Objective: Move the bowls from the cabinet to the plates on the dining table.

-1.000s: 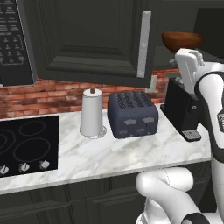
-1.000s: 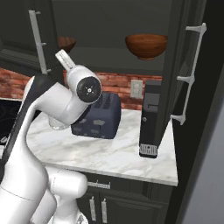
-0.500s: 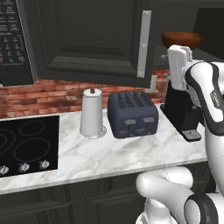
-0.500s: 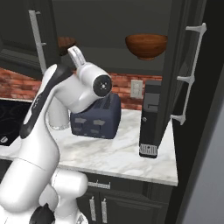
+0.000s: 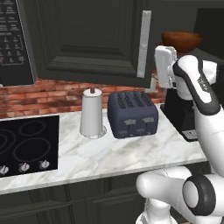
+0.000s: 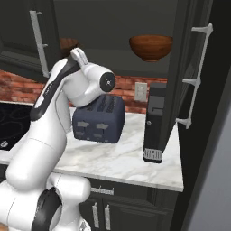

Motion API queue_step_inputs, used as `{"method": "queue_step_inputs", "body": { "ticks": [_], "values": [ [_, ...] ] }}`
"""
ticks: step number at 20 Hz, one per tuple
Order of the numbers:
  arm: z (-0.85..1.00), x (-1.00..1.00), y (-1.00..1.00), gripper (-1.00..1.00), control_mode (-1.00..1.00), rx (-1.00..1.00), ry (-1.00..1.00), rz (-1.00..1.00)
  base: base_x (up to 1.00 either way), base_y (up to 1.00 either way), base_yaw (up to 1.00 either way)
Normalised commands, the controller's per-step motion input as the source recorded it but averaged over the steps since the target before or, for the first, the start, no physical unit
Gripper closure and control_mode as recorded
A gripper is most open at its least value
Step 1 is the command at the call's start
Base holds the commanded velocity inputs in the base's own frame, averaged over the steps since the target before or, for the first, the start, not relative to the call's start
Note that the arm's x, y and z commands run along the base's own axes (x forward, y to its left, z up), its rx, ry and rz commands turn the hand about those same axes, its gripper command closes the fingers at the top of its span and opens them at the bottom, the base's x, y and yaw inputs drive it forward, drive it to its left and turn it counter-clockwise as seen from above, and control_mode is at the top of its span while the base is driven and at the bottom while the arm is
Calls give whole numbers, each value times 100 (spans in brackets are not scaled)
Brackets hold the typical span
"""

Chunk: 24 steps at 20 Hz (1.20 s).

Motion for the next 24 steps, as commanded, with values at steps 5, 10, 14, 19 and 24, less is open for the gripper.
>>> {"method": "queue_step_inputs", "body": {
  "ticks": [5,10,14,19,24],
  "values": [
    [-9,27,31,-100,-100,0,2,7,0,0,0],
    [-7,4,34,-100,-100,0,0,8,0,0,0],
    [-5,0,36,-100,-100,0,0,9,0,0,0],
    [-1,-16,41,-100,-100,0,0,11,0,0,0],
    [0,-52,37,-100,-100,0,0,13,0,0,0]
  ]
}}
